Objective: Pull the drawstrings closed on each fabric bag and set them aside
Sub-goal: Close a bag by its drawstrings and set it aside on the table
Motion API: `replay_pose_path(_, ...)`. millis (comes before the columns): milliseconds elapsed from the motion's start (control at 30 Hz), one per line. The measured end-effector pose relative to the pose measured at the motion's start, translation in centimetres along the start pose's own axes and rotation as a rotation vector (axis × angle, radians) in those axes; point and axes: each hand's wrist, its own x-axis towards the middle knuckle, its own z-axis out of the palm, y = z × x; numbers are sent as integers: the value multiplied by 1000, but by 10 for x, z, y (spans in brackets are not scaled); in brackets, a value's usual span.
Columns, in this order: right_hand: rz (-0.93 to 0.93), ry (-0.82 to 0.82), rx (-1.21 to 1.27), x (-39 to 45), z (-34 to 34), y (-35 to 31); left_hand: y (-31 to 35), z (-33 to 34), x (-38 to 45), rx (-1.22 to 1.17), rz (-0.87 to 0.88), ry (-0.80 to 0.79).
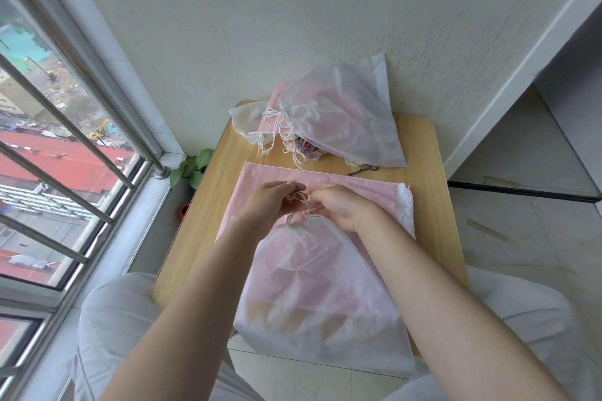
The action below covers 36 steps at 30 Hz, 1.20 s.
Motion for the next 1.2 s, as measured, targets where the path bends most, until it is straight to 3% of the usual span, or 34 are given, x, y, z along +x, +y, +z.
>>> replay_pose_path(100, -19, 89, 1, 2, 2, 0, -3, 0, 2, -92, -22, -24)
replay_pose_path(267, -154, 374, 606, -3, -1, -5, -1, 4, 0, -388, -120, 108)
replay_pose_path(400, -162, 407, 909, -12, -20, -2, -4, 5, -1, -552, -184, 196)
replay_pose_path(500, -203, 399, 1064, -17, -28, -2, -5, 5, 0, -548, -183, 210)
replay_pose_path(567, -171, 383, 842, -19, -32, -4, -3, 5, 2, -511, -177, 227)
replay_pose_path(700, -136, 484, -245, -27, -36, -10, 2, 3, 3, -484, -138, 247)
replay_pose_path(800, -74, 383, -695, -30, -36, -13, 5, 0, 2, -465, -143, 196)
replay_pose_path(900, -54, 376, -849, -24, -31, -9, 2, -3, 0, -488, -180, 189)
replay_pose_path(1000, -154, 484, -831, -16, -25, 2, -4, -9, 0, -454, -199, 303)
replay_pose_path(1200, -258, 622, -944, -7, -20, 15, -12, -19, 1, 45, -121, 633)
